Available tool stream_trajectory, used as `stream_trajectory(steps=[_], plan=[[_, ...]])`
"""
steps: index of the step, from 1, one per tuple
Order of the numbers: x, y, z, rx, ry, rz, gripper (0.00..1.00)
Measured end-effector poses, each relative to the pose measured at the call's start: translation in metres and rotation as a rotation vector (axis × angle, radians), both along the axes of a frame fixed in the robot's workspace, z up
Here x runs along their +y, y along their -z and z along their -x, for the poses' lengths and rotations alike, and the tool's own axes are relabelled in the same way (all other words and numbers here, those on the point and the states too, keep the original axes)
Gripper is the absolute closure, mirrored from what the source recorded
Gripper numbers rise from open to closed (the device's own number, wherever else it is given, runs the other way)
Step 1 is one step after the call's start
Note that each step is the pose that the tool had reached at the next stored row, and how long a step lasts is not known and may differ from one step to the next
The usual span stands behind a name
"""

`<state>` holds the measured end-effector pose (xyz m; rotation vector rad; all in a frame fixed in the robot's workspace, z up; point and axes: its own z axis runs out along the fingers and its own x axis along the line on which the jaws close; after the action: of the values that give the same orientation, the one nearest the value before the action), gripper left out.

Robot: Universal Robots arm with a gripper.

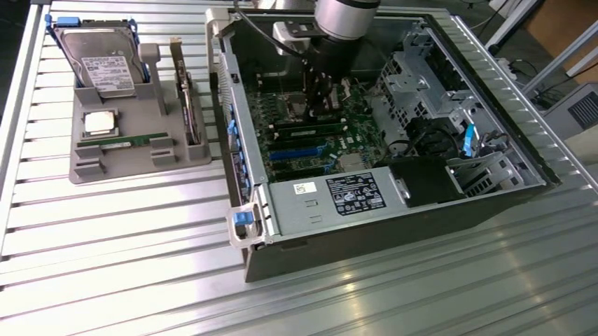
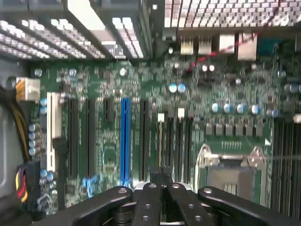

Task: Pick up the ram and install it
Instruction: 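Press down the ram until it locks into place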

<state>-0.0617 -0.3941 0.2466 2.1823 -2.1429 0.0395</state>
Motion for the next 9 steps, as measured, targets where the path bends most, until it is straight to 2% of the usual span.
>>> stream_trajectory(steps=[2, 3, 4, 6, 9], plan=[[0.0, 0.0, -0.015, 0.0003, 0.0, 0.0, 0.9], [0.0001, 0.0, -0.025, 0.0004, 0.0, -0.0001, 0.9], [0.0001, 0.0, -0.04, 0.0004, 0.0, 0.0, 0.9], [0.0004, -0.0002, -0.058, 0.0005, 0.0, 0.0001, 0.9], [0.001, -0.0124, -0.068, 0.0005, 0.0, 0.0005, 0.9]])
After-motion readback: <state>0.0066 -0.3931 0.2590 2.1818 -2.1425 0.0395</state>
